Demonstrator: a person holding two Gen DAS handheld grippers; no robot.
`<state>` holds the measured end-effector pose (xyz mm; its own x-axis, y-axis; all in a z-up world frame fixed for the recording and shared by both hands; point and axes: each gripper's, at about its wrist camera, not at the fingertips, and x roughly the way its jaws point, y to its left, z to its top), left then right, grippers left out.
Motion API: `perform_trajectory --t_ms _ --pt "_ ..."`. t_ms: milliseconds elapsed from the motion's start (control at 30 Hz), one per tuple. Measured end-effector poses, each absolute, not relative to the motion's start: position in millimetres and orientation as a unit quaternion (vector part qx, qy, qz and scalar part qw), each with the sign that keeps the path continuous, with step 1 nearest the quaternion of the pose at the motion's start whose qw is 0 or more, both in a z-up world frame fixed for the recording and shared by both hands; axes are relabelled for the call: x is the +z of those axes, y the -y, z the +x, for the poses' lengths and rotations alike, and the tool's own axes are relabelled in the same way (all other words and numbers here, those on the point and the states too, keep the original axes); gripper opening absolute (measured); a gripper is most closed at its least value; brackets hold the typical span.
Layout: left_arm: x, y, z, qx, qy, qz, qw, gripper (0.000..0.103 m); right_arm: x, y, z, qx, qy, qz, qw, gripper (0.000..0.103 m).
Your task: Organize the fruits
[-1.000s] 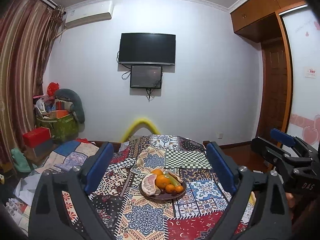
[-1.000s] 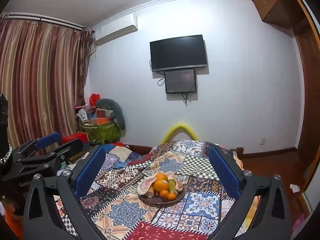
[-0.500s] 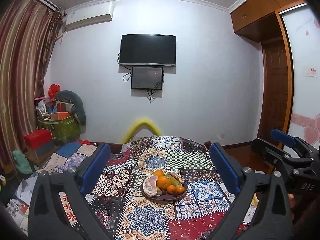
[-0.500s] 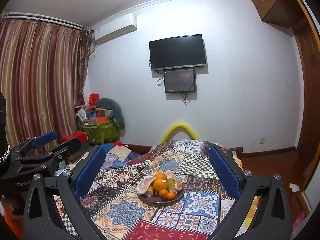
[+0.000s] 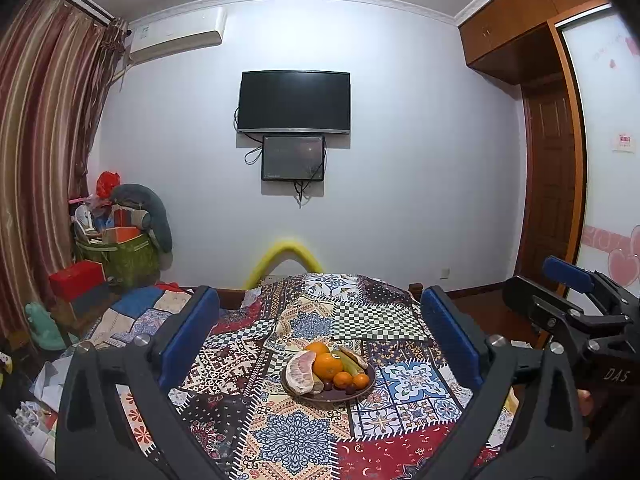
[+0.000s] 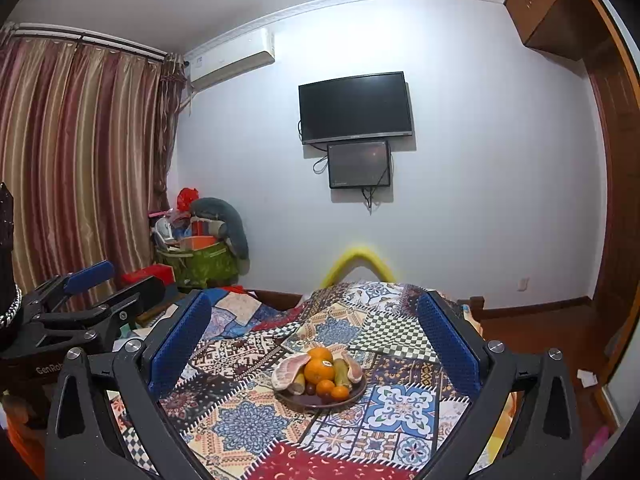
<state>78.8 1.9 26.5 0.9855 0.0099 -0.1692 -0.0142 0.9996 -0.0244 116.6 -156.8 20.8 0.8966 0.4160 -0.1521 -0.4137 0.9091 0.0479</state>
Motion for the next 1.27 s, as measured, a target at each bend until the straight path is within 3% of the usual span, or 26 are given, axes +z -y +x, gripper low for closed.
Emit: perform_trajectory --t_ms 1267 --pt "22.7 -0.8 80.6 -0.011 -0.099 -0.016 0.995 0.103 23.1 155.6 114.7 0.209 -0.083 0.004 0.974 0.103"
